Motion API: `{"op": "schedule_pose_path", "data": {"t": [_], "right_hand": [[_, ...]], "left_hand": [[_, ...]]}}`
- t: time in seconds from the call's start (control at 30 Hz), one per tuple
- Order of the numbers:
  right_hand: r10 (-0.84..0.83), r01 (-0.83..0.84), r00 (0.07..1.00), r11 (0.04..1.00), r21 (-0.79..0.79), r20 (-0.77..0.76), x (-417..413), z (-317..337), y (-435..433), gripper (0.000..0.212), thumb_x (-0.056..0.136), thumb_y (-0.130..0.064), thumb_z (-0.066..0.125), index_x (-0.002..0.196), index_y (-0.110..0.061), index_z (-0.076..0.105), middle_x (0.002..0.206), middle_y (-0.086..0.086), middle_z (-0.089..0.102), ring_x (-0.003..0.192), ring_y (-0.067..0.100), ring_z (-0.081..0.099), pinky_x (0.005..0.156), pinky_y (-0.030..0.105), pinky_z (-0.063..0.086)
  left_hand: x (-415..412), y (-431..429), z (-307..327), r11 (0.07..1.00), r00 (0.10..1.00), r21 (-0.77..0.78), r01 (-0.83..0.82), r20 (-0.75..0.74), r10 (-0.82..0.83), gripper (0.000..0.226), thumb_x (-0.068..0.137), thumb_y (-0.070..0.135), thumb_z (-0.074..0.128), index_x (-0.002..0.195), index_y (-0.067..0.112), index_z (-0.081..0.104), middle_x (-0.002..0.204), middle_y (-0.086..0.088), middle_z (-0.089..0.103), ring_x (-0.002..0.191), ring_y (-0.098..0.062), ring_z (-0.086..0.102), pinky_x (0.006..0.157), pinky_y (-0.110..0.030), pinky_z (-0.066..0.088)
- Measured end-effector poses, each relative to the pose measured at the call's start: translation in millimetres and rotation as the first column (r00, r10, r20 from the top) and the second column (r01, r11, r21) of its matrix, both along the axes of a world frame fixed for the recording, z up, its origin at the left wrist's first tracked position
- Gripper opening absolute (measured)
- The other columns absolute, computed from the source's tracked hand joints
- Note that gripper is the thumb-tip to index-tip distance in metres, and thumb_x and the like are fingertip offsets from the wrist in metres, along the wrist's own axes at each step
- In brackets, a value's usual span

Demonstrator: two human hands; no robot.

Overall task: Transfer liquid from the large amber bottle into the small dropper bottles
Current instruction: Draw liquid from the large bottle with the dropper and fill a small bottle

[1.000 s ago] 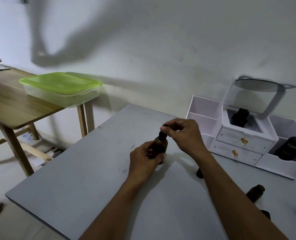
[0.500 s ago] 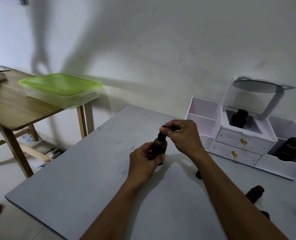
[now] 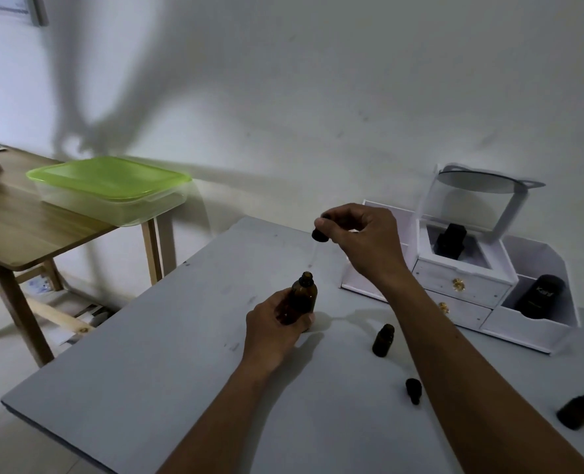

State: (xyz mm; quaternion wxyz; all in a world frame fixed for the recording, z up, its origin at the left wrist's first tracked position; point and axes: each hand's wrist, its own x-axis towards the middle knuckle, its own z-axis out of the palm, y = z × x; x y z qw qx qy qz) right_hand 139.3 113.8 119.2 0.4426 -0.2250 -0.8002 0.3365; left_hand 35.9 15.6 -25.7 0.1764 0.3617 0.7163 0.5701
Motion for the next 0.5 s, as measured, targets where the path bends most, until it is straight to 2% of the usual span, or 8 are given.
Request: {"op": "schedule_pose_path", "data": {"t": [0.07,0.13,0.2,0.27,0.37,0.5], "right_hand": [[-0.012,0.013,0.999,1.0,0.013,-0.03,5,11,0,0.009,0.085,-0.019,0.078,0.088,-0.011,0.078,0.074,-0.005,0.078,0.073,0.005,0.075,0.077,0.026,0.059],[-0.022,0.024,0.998,1.0,0.02,-0.059,11,20,0,0.009,0.085,-0.02,0.078,0.089,-0.012,0.079,0.075,-0.005,0.078,0.073,0.007,0.075,0.08,0.034,0.061],[-0.025,0.025,0.996,1.0,0.002,-0.09,20,28,0,0.008,0.085,-0.02,0.078,0.089,-0.013,0.079,0.076,-0.003,0.079,0.076,0.01,0.076,0.084,0.042,0.061],[-0.027,0.025,0.992,1.0,-0.018,-0.124,31,32,1,0.004,0.085,-0.019,0.078,0.088,-0.016,0.078,0.077,-0.001,0.079,0.079,0.014,0.077,0.086,0.048,0.06],[-0.036,0.033,0.989,0.999,-0.022,-0.142,51,35,3,0.002,0.086,-0.018,0.078,0.088,-0.019,0.078,0.077,-0.003,0.079,0.08,0.016,0.077,0.085,0.048,0.061],[-0.069,0.063,0.985,0.997,-0.038,-0.16,80,26,7,0.006,0.086,-0.013,0.077,0.091,-0.01,0.078,0.077,0.001,0.079,0.077,0.016,0.077,0.081,0.042,0.062]], "left_hand": [[0,-2,-1,1.0,0.999,-0.002,0.005,0.045,-0.005,0.064,0.071,0.028,0.083,0.129,0.022,0.058,0.108,0.01,0.064,0.105,-0.014,0.062,0.082,-0.009,0.041],[2,-7,-2,1.0,0.993,-0.001,-0.016,0.116,0.016,0.074,0.07,0.027,0.085,0.135,0.019,0.052,0.122,0.002,0.063,0.109,-0.015,0.061,0.091,-0.022,0.045],[8,-16,-3,0.997,0.982,0.043,-0.064,0.179,0.055,0.07,0.069,0.023,0.085,0.132,0.02,0.054,0.119,0.002,0.063,0.103,-0.011,0.061,0.088,-0.02,0.046],[18,-25,-4,0.99,0.971,0.088,-0.109,0.225,0.087,0.056,0.069,0.02,0.085,0.121,0.022,0.061,0.112,0.004,0.067,0.098,-0.008,0.063,0.083,-0.018,0.046],[36,-37,-8,0.993,0.969,0.094,-0.071,0.243,0.046,0.039,0.07,0.021,0.084,0.104,0.026,0.067,0.104,0.009,0.069,0.098,-0.006,0.064,0.086,-0.02,0.049],[56,-35,-12,0.996,0.969,0.086,0.017,0.246,-0.038,0.038,0.068,0.02,0.086,0.102,0.027,0.069,0.104,0.01,0.07,0.098,-0.004,0.065,0.091,-0.024,0.052]]}}
